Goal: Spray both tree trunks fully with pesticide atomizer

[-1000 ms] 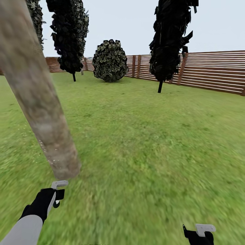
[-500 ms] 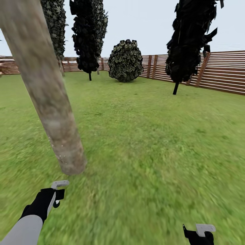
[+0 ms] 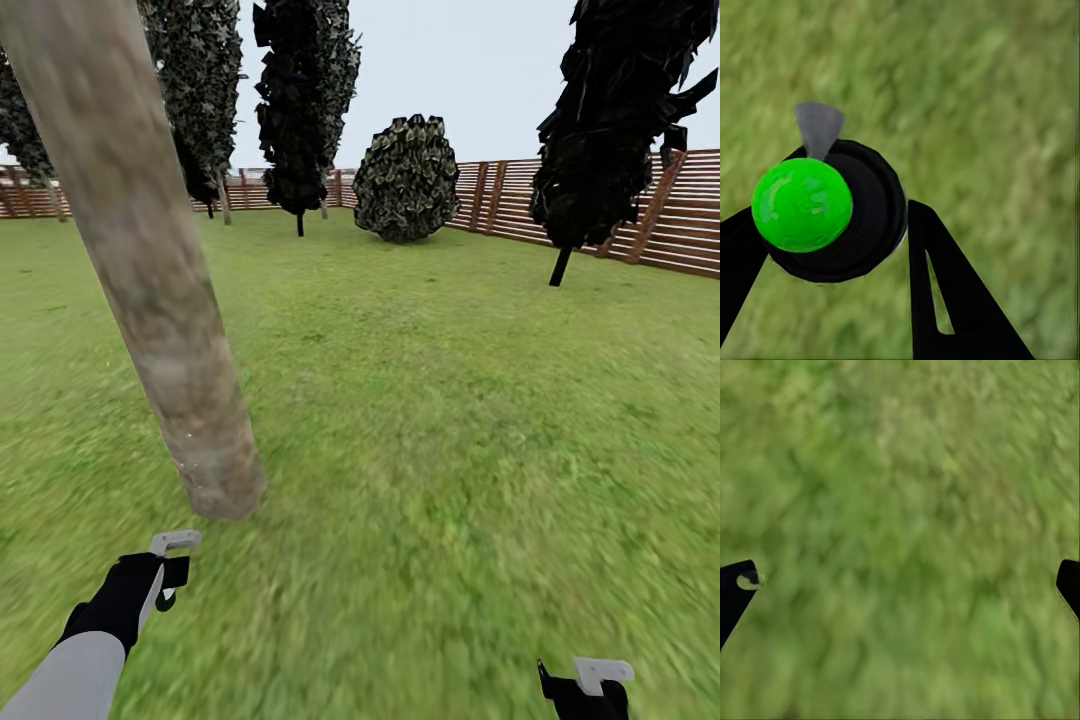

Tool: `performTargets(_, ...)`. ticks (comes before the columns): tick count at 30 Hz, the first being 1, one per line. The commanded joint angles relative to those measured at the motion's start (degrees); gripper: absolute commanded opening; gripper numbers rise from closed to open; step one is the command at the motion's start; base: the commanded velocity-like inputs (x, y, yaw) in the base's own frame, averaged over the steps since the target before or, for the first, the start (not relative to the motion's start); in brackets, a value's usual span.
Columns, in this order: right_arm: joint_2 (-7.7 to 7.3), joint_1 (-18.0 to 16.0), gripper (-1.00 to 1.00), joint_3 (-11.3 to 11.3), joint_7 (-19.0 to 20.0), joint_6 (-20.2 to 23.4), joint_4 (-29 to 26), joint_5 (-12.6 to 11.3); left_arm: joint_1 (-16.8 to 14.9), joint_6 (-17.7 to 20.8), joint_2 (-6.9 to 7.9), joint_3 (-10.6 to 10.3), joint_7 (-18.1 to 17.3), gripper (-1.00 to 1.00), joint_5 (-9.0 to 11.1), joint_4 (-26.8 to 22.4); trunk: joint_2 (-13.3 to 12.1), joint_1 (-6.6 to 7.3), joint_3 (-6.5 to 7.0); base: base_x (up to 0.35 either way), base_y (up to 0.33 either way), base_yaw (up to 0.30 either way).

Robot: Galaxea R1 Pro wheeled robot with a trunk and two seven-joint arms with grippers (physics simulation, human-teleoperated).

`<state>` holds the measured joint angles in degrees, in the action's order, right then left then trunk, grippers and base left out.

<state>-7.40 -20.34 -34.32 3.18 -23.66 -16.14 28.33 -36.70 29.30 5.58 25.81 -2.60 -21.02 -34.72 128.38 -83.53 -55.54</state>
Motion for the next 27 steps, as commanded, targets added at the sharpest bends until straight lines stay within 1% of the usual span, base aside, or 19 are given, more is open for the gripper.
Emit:
performTargets(1, 0.01, -0.1, 1.00, -0.5, 0.3, -0.2, 0.1, 0.3, 0.0, 0.2, -0.04, 0.2, -0.3, -1.00, -0.4, -0.1, 0.0, -0.02, -0.05, 0.286, -0.136, 0.021)
performTargets(9, 0.01, -0.1, 1.00, -0.5, 0.3, -0.2, 0.1, 0.3, 0.0, 0.4, -0.04, 0.3, -0.3, -1.00, -0.5, -0.1, 0.0, -0.02, -0.05, 0.230, -0.189, 0.033)
performTargets(18, 0.01, -0.1, 1.00, -0.5, 0.3, -0.2, 0.1, 0.3, 0.0, 0.4, -0.04, 0.4, -0.2, -1.00, -0.5, -0.1, 0.0, -0.02, -0.05, 0.032, -0.269, 0.269)
performTargets(27, 0.01, -0.1, 1.00, -0.5, 0.3, -0.2, 0.1, 0.3, 0.0, 0.3, -0.04, 0.3, -0.1, -1.00, -0.5, -0.1, 0.0, -0.02, -0.05, 0.150, -0.266, 0.277)
